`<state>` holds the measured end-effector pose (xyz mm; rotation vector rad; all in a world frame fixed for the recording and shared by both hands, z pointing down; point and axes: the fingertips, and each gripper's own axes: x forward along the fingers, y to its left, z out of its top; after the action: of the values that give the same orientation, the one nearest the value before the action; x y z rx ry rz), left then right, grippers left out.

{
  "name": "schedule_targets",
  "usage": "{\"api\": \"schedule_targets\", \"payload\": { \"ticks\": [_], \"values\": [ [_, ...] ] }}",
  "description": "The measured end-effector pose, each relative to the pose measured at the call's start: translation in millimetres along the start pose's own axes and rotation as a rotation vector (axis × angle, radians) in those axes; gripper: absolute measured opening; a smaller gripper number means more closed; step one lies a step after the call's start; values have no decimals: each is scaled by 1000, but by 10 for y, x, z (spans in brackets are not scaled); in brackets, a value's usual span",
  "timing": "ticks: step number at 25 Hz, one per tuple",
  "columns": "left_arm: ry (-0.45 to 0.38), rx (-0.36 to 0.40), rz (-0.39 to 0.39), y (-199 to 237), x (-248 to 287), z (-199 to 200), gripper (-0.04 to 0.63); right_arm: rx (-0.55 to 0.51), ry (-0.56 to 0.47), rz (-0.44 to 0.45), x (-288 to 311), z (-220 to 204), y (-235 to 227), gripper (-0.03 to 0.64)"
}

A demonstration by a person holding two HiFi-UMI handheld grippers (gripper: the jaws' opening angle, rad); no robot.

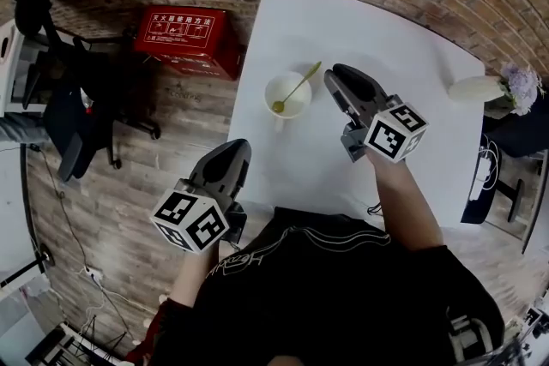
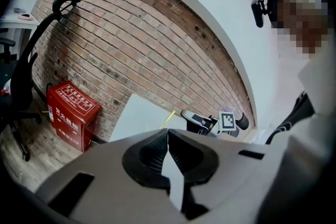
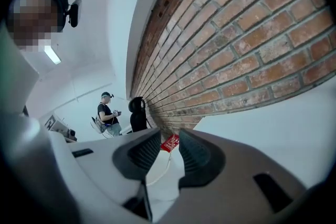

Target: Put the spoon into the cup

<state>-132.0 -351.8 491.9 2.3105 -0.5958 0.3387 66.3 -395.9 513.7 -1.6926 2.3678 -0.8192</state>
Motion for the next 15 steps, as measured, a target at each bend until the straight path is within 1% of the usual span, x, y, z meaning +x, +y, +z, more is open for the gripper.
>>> {"api": "schedule_targets", "payload": {
  "ticks": [2, 5, 8, 10, 15],
  "values": [
    [-8, 16, -15, -66, -46, 19, 6, -23, -28, 11, -138, 114, 120, 80],
    [-21, 40, -39, -197, -144, 29, 6, -43, -78, 81, -371, 278, 443, 55],
    [-39, 68, -67, -353, -262, 41, 6, -115, -104, 123, -616, 377, 800, 36],
    [-53, 84, -85, -462, -353, 36, 6, -142, -119, 162, -777, 388, 1054, 9],
    [-90, 118, -138, -757, -575, 45, 6, -152, -117, 277, -1101, 307, 1634, 2]
  ]
}}
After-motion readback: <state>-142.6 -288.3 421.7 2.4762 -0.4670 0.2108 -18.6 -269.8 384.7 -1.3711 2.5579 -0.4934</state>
